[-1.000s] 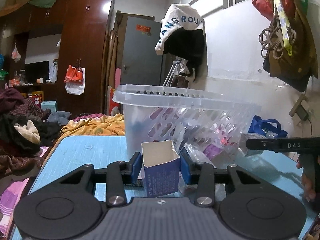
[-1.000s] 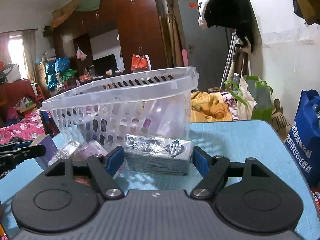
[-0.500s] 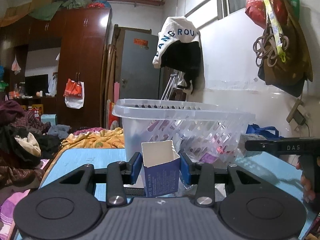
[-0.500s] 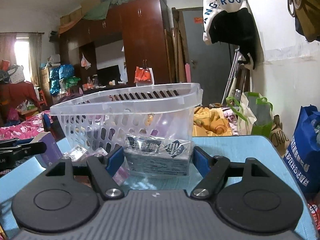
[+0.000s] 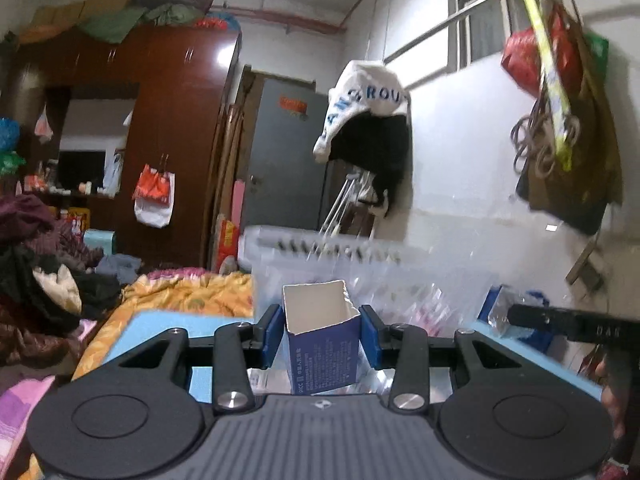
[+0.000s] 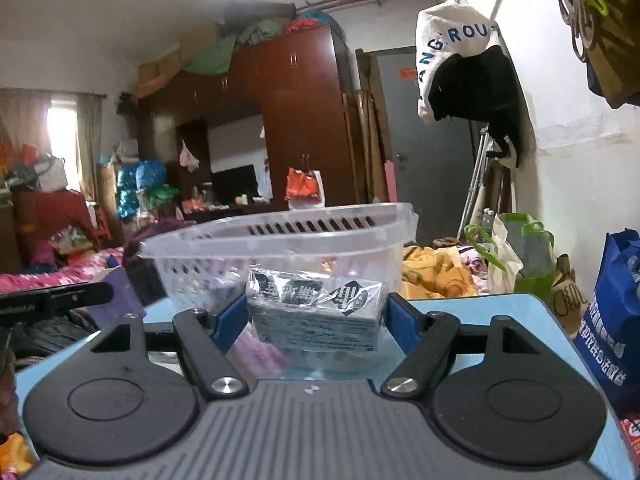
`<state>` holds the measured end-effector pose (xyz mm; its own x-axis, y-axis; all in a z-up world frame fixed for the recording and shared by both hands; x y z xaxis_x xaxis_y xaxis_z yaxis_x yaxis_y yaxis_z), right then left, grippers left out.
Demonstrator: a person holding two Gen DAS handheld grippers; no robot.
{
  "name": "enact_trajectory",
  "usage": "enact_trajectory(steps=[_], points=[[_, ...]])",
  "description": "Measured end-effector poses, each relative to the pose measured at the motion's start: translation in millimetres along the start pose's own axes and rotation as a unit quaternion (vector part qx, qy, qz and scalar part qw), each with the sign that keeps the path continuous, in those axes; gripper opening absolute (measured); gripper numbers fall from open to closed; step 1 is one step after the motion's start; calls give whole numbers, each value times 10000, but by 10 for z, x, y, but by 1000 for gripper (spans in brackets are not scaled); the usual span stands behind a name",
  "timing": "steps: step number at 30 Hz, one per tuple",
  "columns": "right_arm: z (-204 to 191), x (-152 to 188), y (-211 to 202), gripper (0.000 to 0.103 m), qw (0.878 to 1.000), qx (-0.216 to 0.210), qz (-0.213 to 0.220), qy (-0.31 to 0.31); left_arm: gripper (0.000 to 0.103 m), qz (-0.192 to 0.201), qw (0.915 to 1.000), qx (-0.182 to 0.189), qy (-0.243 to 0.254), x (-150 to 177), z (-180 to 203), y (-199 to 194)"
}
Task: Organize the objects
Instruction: 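Carry both items over the basket and open both grippers to release them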
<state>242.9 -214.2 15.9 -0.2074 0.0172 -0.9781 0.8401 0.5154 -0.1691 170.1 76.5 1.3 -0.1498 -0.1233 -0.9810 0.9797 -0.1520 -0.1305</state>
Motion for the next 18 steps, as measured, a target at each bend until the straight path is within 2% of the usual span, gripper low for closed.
enact_trajectory(steps=[4, 7, 9, 12, 14, 15, 16, 18], points=[[-141, -393, -84, 77, 9994, -183, 287, 80, 45, 276, 9992, 300, -7, -498, 125, -19], [-280, -754, 160, 77, 9994, -96, 193, -267, 45, 236, 9991, 318, 147, -874, 270, 269], [-335, -919, 429, 77, 9982, 80, -9, -593, 45, -13, 9994, 333, 112, -1038, 321, 558], [-312, -980, 866, 77, 9956, 269, -379, -810, 46, -265, 9995, 75, 136, -1101, 321, 948], [-281, -919, 1039, 77, 9937, 339, -487, -947, 51, -395, 9989, -82, 239, -1053, 298, 1159], [-267, -881, 1115, 81, 9928, 369, -553, -998, 64, -506, 9978, -179, 393, -1005, 281, 1263], [-250, -830, 1183, 89, 9919, 397, -635, -1026, 71, -583, 9966, -318, 492, -945, 256, 1358], [-212, -765, 1198, 98, 9913, 567, -623, -1010, 75, -758, 9955, -408, 389, -835, 186, 1441]])
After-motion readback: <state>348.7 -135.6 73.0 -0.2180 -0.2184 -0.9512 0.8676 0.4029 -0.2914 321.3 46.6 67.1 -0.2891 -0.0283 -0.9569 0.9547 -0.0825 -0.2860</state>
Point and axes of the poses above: each gripper's, at about its wrist camera, not at the fingertips, and y roughly the way its jaws point, z to its right, x to its underside, the point moved 8 cm from there along y, roughly the way its jaws point, and after that the axes turned 2 degrees about -x, right-handed, at the moved point
